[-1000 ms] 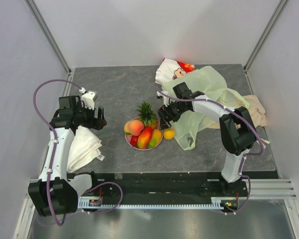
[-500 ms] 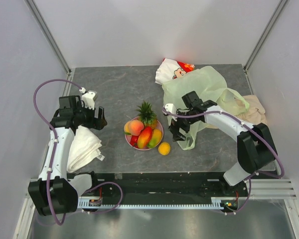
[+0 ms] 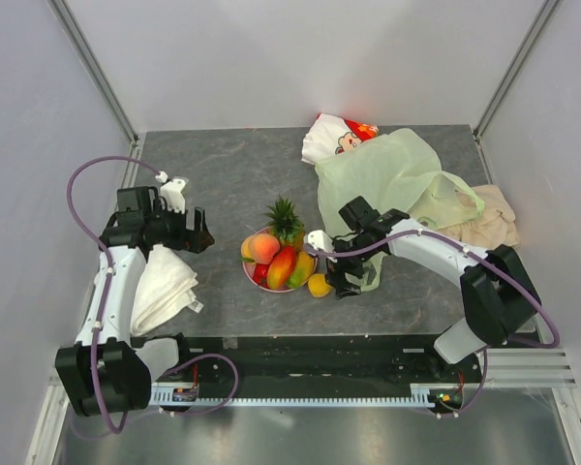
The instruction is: Take the fake fruits out of the plastic bag
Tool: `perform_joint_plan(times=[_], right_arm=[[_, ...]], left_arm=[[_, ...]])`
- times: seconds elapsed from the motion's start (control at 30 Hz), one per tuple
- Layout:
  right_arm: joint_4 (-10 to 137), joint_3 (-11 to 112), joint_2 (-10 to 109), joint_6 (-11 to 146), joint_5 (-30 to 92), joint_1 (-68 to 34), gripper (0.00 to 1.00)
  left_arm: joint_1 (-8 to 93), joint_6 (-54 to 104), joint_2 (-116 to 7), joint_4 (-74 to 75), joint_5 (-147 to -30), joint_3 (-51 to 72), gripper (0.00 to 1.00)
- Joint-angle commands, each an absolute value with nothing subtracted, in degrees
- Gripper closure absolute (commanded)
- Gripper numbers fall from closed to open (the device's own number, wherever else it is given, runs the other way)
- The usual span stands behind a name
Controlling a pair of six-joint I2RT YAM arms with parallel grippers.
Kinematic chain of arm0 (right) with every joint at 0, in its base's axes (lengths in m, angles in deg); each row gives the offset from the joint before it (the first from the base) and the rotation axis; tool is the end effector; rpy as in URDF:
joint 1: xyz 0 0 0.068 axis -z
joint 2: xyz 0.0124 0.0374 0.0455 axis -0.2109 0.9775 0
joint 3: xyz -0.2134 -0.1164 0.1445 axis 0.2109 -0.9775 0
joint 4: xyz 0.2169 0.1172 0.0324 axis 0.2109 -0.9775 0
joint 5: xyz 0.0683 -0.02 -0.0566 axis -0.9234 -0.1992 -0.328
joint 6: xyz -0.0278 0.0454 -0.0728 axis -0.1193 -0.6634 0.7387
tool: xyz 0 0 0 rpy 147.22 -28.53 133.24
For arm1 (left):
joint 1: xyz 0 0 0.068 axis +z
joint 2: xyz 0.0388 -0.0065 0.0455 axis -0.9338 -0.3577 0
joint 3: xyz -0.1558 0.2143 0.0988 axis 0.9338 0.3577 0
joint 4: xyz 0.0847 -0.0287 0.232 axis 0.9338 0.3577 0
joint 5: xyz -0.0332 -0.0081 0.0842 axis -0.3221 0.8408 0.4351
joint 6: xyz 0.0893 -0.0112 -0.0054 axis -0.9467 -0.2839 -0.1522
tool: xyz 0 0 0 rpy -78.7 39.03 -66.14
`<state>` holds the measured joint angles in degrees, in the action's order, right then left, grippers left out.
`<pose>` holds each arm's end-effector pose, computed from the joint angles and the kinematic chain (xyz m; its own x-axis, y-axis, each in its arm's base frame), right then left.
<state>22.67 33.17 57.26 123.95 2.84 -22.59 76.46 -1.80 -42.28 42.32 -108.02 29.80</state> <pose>0.2091 0.2025 0.1879 -0.0415 -0.7827 -0.6211 -0.9907 -0.0486 0.1274 0.2313 -0.0077 0.2642 -0.6872 0.1455 -0.7117 0.3755 0.9098 -0.1766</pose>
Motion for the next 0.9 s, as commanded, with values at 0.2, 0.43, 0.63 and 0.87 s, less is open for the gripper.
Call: perform_joint_plan(times=[0.2,0.43,0.63,0.87], right_arm=[[32.2,38.6,51.6,98.9,11.6,-19.0,0.05],[33.9,52.7,71.2,78.9,4.9,-13.8,0.46],[31.3,58.5,81.1,74.2,4.0,-13.5,0.59],[31.0,57.4,82.8,71.2,2.6,-13.7,0.54]], left_arm=[[76.0,17.9,-50.2,39.8,-116.1,29.8,0.30],[75.5,29.1,-52.0,35.4,-121.0,35.2,0.86],[74.8,37.0,-53.1,32.8,-122.3,41.9,0.98],[74.5,39.5,-54.6,30.3,-120.3,45.7,0.83]])
